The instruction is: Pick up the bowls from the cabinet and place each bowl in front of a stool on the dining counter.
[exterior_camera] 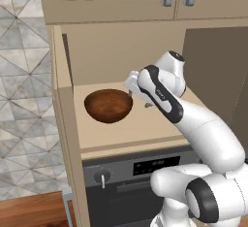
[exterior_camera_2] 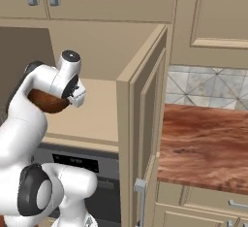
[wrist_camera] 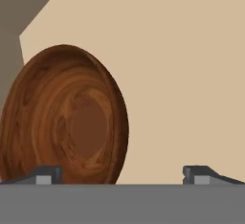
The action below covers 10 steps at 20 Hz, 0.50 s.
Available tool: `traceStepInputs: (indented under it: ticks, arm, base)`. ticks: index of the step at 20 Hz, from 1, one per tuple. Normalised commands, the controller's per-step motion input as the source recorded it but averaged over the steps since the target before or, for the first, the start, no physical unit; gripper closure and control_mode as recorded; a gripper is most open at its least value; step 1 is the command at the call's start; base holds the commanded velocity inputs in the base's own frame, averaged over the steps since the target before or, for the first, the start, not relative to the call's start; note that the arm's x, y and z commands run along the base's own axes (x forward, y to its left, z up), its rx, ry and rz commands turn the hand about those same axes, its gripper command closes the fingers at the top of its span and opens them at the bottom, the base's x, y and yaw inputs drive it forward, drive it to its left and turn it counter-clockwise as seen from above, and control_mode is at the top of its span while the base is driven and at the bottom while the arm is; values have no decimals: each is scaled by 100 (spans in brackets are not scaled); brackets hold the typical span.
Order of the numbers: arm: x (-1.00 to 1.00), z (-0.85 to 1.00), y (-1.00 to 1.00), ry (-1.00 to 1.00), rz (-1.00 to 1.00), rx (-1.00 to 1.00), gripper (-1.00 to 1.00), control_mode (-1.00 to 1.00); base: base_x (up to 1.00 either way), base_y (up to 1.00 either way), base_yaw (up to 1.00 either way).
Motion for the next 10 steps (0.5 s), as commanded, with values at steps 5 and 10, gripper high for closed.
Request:
traceStepInputs:
  ticks: [5,10]
  arm:
    - [30,-27,1,0,0,0,-100,-100]
    - [19,-23,3,0,0,0,-100,-100]
  base:
    - [0,0,0]
    - [0,0,0]
